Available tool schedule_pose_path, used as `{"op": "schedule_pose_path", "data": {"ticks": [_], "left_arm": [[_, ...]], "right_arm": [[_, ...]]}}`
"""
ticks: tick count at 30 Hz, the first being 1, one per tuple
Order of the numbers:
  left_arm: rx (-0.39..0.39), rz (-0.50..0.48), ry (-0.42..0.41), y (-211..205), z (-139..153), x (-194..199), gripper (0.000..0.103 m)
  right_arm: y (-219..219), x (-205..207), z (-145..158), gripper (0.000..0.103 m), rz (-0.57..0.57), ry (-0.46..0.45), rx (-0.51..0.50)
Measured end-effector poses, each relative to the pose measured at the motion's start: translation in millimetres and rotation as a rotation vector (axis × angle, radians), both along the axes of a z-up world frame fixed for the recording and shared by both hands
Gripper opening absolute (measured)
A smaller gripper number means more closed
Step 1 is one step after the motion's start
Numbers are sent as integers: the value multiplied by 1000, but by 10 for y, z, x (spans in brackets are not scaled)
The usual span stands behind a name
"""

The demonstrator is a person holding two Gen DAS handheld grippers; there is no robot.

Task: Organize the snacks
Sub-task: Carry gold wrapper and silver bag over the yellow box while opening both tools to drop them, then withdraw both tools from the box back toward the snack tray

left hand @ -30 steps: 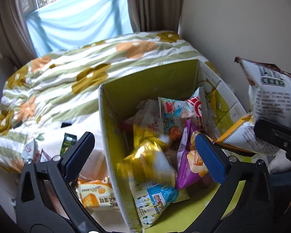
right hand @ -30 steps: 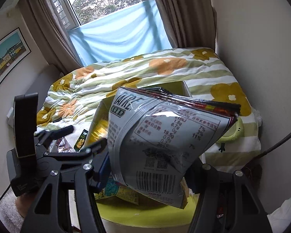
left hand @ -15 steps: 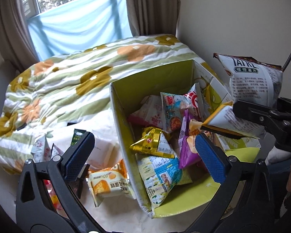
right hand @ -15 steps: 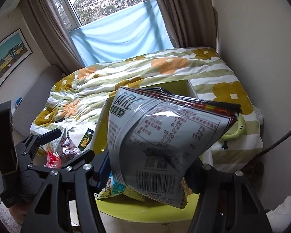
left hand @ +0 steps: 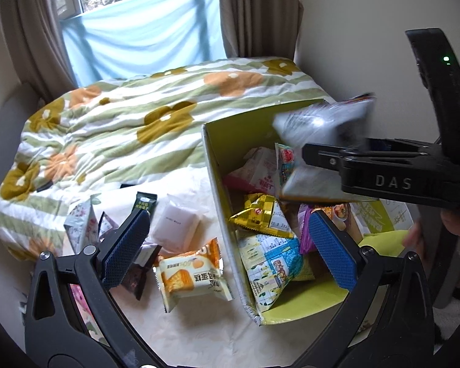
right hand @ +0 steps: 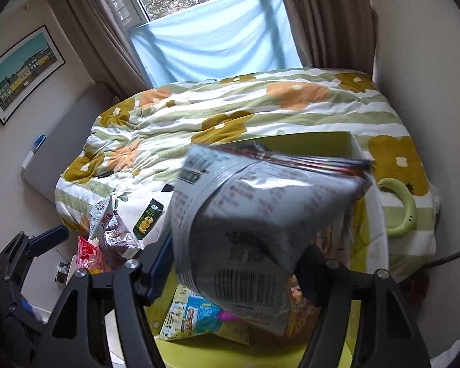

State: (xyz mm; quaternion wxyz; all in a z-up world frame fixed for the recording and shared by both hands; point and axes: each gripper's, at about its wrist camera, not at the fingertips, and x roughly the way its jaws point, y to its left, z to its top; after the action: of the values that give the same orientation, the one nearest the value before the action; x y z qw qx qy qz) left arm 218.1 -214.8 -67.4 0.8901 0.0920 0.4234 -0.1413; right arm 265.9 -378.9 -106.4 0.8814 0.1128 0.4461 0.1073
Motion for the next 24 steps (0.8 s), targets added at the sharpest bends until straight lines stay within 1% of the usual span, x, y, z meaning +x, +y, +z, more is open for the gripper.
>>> {"op": "schedule_pose_path", "data": {"ticks": [2, 3, 4, 9, 13, 24], "left_arm": [[5, 7, 5, 22, -23, -8, 102], [7, 10, 8, 29, -37, -12, 102], [7, 12, 11, 36, -52, -18, 102], [0, 19, 20, 47, -75, -36, 102], [-6, 20, 12, 35, -52, -43, 102], [-34, 46, -44, 23, 220, -177, 102]], "right_arm": [[20, 29, -40, 96, 11, -4, 8], [14, 26, -55, 101, 13, -5, 8], [-3, 18, -63, 102, 14, -7, 7], [-64, -66, -64, 102, -3, -7, 1], [-92, -158, -5, 102, -17, -17, -26], [-218, -524, 388, 102, -67, -61, -46]]}}
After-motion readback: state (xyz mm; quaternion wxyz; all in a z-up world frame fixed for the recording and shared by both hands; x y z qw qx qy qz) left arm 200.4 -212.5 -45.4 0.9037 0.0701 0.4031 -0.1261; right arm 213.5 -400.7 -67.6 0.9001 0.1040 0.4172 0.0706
